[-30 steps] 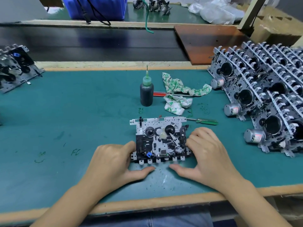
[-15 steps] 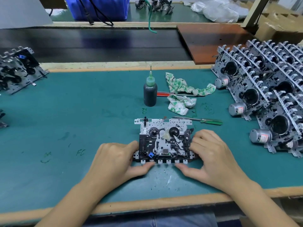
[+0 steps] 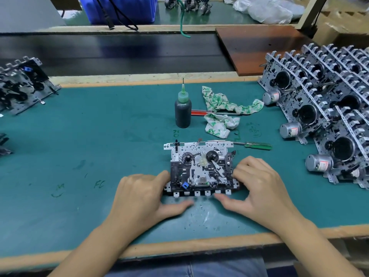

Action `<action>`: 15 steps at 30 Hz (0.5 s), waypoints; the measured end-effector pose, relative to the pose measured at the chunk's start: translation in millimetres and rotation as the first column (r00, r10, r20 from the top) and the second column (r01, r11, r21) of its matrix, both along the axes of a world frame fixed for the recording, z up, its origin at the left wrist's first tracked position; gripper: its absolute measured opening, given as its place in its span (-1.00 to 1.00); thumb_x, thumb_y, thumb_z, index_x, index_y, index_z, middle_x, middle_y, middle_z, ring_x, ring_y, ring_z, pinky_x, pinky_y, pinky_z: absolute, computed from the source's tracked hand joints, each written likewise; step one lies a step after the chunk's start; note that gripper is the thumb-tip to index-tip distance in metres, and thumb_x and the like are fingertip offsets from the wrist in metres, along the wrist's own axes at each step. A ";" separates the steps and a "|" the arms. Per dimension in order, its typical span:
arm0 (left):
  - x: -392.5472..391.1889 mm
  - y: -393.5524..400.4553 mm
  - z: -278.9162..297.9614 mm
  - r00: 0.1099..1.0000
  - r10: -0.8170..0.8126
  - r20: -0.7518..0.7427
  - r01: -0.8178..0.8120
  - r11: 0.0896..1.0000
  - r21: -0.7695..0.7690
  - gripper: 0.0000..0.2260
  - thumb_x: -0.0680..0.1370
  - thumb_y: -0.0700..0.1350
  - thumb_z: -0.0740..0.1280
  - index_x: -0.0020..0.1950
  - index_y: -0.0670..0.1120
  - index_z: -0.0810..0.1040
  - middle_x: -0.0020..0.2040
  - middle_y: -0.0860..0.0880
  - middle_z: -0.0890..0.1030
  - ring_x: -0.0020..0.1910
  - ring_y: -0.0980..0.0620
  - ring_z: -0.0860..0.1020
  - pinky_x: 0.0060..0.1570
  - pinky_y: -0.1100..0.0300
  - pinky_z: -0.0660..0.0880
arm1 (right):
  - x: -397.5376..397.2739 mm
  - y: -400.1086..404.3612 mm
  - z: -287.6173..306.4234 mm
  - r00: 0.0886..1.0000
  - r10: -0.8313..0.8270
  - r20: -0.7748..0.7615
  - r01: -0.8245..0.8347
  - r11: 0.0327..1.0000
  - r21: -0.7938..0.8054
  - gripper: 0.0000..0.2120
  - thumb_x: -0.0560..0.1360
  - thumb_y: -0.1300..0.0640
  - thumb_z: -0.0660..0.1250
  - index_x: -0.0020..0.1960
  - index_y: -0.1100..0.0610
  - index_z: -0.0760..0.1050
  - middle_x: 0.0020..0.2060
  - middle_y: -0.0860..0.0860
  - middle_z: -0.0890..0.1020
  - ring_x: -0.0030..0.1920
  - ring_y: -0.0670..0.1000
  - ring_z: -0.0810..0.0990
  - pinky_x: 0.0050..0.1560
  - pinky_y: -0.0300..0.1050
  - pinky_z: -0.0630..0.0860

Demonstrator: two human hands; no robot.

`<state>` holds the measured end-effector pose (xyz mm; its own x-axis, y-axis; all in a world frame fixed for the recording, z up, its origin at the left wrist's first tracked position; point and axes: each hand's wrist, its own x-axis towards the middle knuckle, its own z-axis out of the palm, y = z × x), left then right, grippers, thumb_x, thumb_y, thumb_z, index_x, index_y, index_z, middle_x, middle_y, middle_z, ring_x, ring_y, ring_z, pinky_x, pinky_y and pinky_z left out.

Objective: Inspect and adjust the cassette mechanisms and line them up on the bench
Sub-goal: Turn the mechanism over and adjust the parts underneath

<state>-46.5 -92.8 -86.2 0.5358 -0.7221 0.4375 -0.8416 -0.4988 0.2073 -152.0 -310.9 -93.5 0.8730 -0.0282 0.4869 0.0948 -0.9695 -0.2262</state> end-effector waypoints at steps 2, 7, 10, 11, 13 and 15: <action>-3.3 -4.1 2.0 0.998 0.051 -0.026 -0.051 0.999 -0.010 -0.46 0.26 0.45 0.25 -0.42 -0.02 0.23 -0.64 0.01 0.30 -0.67 -0.02 0.35 -0.57 0.26 0.21 | 0.8 1.2 -0.1 1.000 -0.007 0.007 0.007 1.000 -0.014 -0.54 0.35 -0.23 0.30 -0.42 0.14 0.33 -0.46 -0.05 0.35 -0.35 0.03 0.39 -0.26 -0.17 0.28; -3.9 -7.9 2.5 0.983 0.181 -0.039 -0.184 0.977 -0.107 -0.50 0.26 0.41 0.26 -0.49 -0.01 0.26 -0.69 -0.01 0.24 -0.71 -0.01 0.30 -0.59 0.28 0.18 | 0.7 1.3 0.0 0.997 0.081 0.017 -0.081 0.997 -0.002 -0.46 0.34 -0.29 0.35 -0.43 0.16 0.32 -0.46 -0.05 0.31 -0.36 0.03 0.32 -0.15 -0.18 0.27; -0.1 -5.4 0.9 0.990 0.130 -0.051 -0.135 0.985 -0.107 -0.45 0.25 0.44 0.25 -0.51 -0.03 0.26 -0.69 -0.01 0.25 -0.70 -0.02 0.29 -0.61 0.27 0.20 | 1.8 4.8 0.5 0.998 0.031 0.059 -0.030 0.999 -0.027 -0.47 0.35 -0.28 0.33 -0.45 0.16 0.36 -0.49 -0.02 0.38 -0.38 0.03 0.35 -0.15 -0.16 0.31; 1.0 -5.5 0.6 0.992 0.102 -0.069 -0.109 0.989 -0.101 -0.43 0.23 0.47 0.23 -0.50 -0.03 0.26 -0.68 -0.01 0.26 -0.70 -0.03 0.30 -0.61 0.26 0.23 | 2.4 5.8 0.6 0.997 0.002 0.079 0.001 0.999 -0.039 -0.49 0.36 -0.26 0.32 -0.45 0.16 0.36 -0.50 -0.02 0.38 -0.38 0.03 0.36 -0.17 -0.15 0.32; 2.2 -5.7 0.0 0.994 0.049 -0.102 -0.056 0.995 -0.077 -0.43 0.19 0.51 0.23 -0.45 0.00 0.22 -0.68 0.01 0.28 -0.69 -0.01 0.32 -0.62 0.24 0.28 | 2.2 5.2 0.9 0.995 -0.028 0.098 0.035 0.997 -0.063 -0.51 0.37 -0.24 0.30 -0.44 0.15 0.36 -0.50 -0.02 0.38 -0.39 0.03 0.37 -0.16 -0.12 0.33; 2.2 -5.0 -0.2 0.994 0.020 -0.112 -0.026 0.999 -0.048 -0.43 0.17 0.51 0.23 -0.42 0.01 0.21 -0.67 0.02 0.29 -0.68 0.00 0.33 -0.62 0.22 0.30 | 0.2 2.3 0.7 0.996 -0.020 0.087 0.028 0.996 -0.087 -0.49 0.37 -0.28 0.29 -0.43 0.16 0.38 -0.48 0.00 0.42 -0.37 0.05 0.41 -0.08 -0.09 0.37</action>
